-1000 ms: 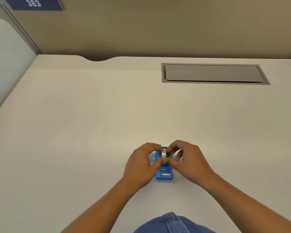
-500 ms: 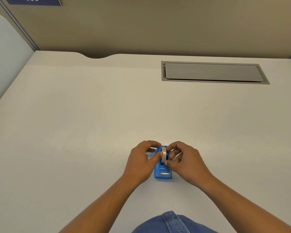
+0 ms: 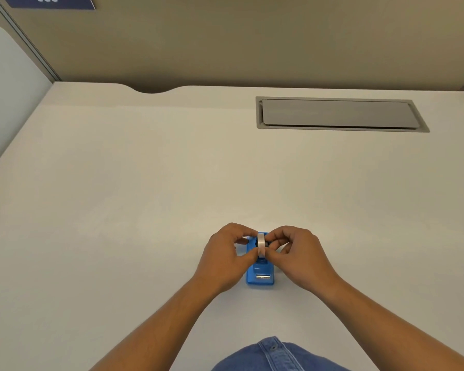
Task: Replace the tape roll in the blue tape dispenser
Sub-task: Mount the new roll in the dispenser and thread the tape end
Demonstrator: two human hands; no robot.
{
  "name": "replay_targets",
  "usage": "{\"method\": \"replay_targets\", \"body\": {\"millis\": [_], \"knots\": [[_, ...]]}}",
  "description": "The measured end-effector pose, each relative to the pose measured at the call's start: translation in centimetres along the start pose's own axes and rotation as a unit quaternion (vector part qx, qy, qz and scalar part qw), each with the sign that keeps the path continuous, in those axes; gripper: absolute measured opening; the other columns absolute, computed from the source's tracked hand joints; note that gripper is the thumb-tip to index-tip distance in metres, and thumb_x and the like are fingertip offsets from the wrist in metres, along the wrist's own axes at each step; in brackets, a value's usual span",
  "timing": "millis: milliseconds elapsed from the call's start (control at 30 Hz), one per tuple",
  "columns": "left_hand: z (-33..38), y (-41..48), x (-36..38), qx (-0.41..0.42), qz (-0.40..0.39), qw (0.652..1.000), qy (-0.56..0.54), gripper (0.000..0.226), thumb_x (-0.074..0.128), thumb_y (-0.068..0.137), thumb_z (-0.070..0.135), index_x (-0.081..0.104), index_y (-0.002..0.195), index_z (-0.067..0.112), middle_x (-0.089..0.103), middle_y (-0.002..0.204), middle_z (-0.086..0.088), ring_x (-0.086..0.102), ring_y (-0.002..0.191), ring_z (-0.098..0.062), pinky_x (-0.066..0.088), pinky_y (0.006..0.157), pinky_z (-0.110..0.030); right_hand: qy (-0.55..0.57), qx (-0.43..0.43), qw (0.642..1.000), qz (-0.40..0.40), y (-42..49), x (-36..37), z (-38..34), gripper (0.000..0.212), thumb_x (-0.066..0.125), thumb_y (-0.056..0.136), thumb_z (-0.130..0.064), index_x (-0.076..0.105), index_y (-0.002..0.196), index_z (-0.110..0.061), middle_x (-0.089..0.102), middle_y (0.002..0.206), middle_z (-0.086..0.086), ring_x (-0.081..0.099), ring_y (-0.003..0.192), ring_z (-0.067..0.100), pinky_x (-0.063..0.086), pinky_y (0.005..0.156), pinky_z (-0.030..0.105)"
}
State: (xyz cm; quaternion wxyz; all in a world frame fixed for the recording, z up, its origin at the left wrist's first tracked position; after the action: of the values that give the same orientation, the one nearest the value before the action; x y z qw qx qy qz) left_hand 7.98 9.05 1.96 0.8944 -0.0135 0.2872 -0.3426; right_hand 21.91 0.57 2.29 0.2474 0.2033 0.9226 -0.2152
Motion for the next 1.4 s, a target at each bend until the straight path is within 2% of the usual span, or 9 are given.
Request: {"method": "replay_targets", "body": {"millis": [200,333,500,600,733,933,1167,1333,1400], "knots": [[1.6,1.1,-1.0,0.034,-0.022,0.996,0.085,0.020,0.066,0.089,0.028,0.071,0.108,0.027,0.070,0.107,0.010,0.064,0.092,-0.004,0.053,0.085,-0.028,-0.001,-0.005,1.000,-0.002,0.0,0.1,0.0,0.012,0.082,0.074,-0.027,0.071,0.078,-0.031,0.071,0.068,-0.010,0.056,0.048,0.000,0.048,0.052,0.020],[3.1,2.0,-1.1,0.066,-0.075,0.983,0.157,0.016,0.064,0.091,0.027,0.075,0.103,0.027,0.070,0.102,0.005,0.064,0.091,-0.011,0.053,0.084,-0.037,-0.010,0.000,1.000,-0.001,0.0,0.1,0.3,0.013,0.082,0.073,-0.027,0.071,0.078,-0.032,0.070,0.069,-0.015,0.058,0.050,0.000,0.052,0.054,0.022],[4.4,2.6,-0.9,0.102,-0.099,0.961,0.236,0.018,0.059,0.094,0.028,0.073,0.104,0.027,0.070,0.102,0.005,0.062,0.092,-0.015,0.052,0.078,-0.033,-0.021,-0.001,1.000,-0.003,0.0,0.2,0.4,0.016,0.082,0.073,-0.026,0.070,0.077,-0.035,0.068,0.077,-0.028,0.059,0.052,0.000,0.055,0.056,0.023],[4.7,2.8,-0.7,0.121,-0.101,0.951,0.266,0.019,0.056,0.095,0.029,0.072,0.105,0.027,0.068,0.102,0.006,0.061,0.090,-0.015,0.045,0.071,-0.026,-0.024,-0.006,1.000,-0.002,-0.2,0.2,0.3,0.017,0.082,0.074,-0.026,0.069,0.077,-0.036,0.069,0.071,-0.021,0.059,0.053,-0.001,0.053,0.056,0.021],[4.7,2.6,-0.5,0.129,-0.095,0.948,0.275,0.017,0.055,0.095,0.029,0.071,0.102,0.026,0.067,0.101,0.006,0.062,0.087,-0.015,0.047,0.069,-0.028,-0.018,-0.015,1.000,-0.003,-0.5,0.2,0.1,0.017,0.080,0.075,-0.026,0.067,0.076,-0.038,0.069,0.070,-0.014,0.058,0.053,-0.002,0.049,0.054,0.017],[4.8,1.9,-0.5,0.117,-0.094,0.956,0.252,0.016,0.053,0.095,0.029,0.068,0.099,0.026,0.066,0.100,0.007,0.062,0.087,-0.015,0.053,0.075,-0.036,-0.024,-0.020,0.999,0.012,-0.5,0.2,0.2,0.015,0.075,0.080,-0.025,0.066,0.079,-0.037,0.069,0.070,-0.016,0.061,0.052,0.000,0.046,0.053,0.013],[5.3,1.2,-0.7,0.119,-0.091,0.954,0.259,0.016,0.054,0.095,0.029,0.069,0.099,0.026,0.066,0.101,0.007,0.063,0.087,-0.015,0.053,0.075,-0.035,-0.031,-0.036,0.998,0.042,-1.2,-0.6,-0.5,0.015,0.076,0.079,-0.021,0.069,0.082,-0.034,0.069,0.074,-0.019,0.057,0.049,0.003,0.045,0.054,0.015],[5.5,0.9,-0.8,0.115,-0.078,0.954,0.266,0.017,0.055,0.094,0.030,0.070,0.101,0.027,0.067,0.101,0.006,0.063,0.086,-0.015,0.054,0.075,-0.035,-0.068,-0.086,0.992,0.065,-1.7,-1.4,-2.3,0.007,0.072,0.082,-0.027,0.072,0.085,-0.033,0.068,0.080,-0.021,0.060,0.068,0.002,0.049,0.059,0.018],[5.4,0.7,-0.8,0.110,-0.073,0.955,0.264,0.018,0.056,0.094,0.031,0.070,0.103,0.026,0.068,0.102,0.006,0.063,0.087,-0.015,0.054,0.076,-0.035,-0.099,-0.095,0.989,0.059,-1.6,-1.3,-2.6,0.004,0.071,0.083,-0.031,0.072,0.085,-0.034,0.065,0.078,-0.023,0.060,0.067,0.004,0.047,0.060,0.018]]}}
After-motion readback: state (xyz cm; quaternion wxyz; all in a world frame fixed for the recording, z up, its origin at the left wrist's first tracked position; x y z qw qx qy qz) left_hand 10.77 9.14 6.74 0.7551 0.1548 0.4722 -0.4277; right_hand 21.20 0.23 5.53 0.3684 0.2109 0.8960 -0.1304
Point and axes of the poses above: each hand's wrist, its own y-axis towards the middle knuckle, its own x-axis out of the palm, z = x × y, the point moved 8 cm from there along y, towards the middle knuckle
